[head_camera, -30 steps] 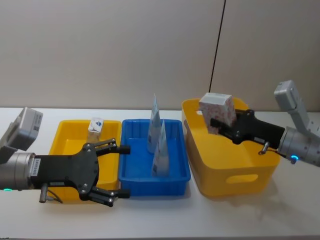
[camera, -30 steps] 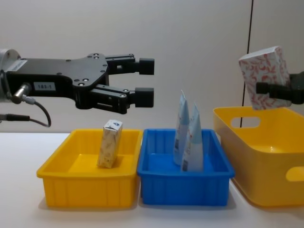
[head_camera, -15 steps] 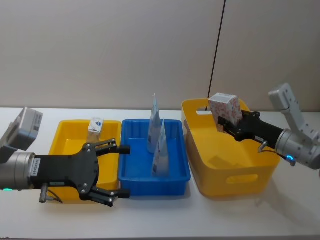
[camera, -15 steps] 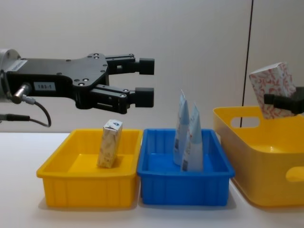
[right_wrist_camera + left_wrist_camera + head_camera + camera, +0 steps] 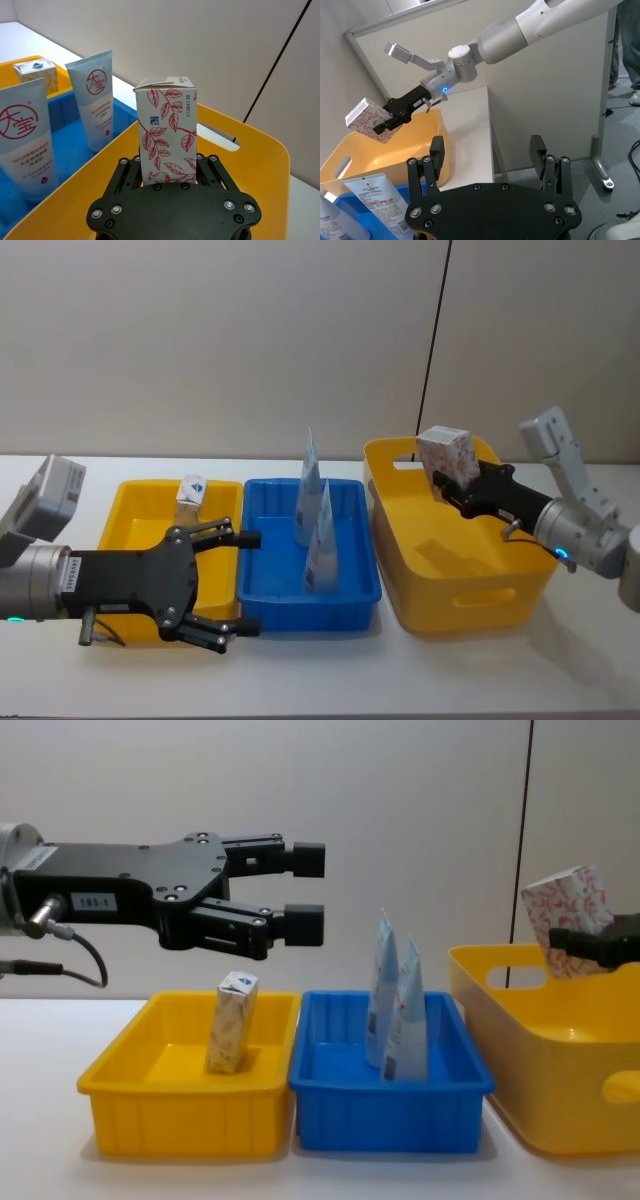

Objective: Bimanual collaborative sorting of washing and personal care products

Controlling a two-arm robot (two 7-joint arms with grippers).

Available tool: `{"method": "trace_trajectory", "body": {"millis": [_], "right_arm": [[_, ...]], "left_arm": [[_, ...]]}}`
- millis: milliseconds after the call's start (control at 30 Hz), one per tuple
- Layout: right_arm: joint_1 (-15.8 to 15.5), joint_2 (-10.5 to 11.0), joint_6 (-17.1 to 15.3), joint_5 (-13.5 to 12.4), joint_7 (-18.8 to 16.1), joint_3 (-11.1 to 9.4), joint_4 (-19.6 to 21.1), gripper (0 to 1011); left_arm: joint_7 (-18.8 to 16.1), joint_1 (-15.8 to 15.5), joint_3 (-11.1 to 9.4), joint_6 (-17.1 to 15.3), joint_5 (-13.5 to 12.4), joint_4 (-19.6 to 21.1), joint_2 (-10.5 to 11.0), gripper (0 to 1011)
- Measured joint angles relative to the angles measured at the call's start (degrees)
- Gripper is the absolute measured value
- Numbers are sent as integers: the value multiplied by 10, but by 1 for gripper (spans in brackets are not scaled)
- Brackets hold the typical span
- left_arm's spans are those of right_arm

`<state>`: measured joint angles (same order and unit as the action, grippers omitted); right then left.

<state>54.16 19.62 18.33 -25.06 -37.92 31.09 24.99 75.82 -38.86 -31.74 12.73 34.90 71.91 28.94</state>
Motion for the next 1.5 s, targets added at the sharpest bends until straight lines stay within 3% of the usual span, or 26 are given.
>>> {"method": "trace_trajectory", "body": {"millis": [567, 633, 967, 1033, 1067, 1133, 1333, 1500], "right_arm": [[24, -25, 3, 26, 57, 3, -36, 399], [27, -28, 3, 32, 68, 4, -43, 514], [44, -41, 11, 48, 101, 6, -77, 814], [46, -43, 13, 51, 109, 5, -82, 938], [46, -43, 12, 52, 110, 5, -81, 938], [45, -43, 11, 52, 111, 4, -76, 1000], [24, -33, -8, 49, 115, -3, -28, 1004], [-12, -15, -40, 37, 117, -14, 54, 1004]], "left_arm": [[0, 0, 0, 0, 0, 0, 0, 1001], [0, 0, 0, 0, 0, 0, 0, 1002], [0, 0, 0, 0, 0, 0, 0, 1001], [0, 0, 0, 0, 0, 0, 0, 1001], [0, 0, 0, 0, 0, 0, 0, 1002], [0, 0, 0, 0, 0, 0, 0, 1001], [0, 0, 0, 0, 0, 0, 0, 1002], [0, 0, 0, 0, 0, 0, 0, 1002]]}}
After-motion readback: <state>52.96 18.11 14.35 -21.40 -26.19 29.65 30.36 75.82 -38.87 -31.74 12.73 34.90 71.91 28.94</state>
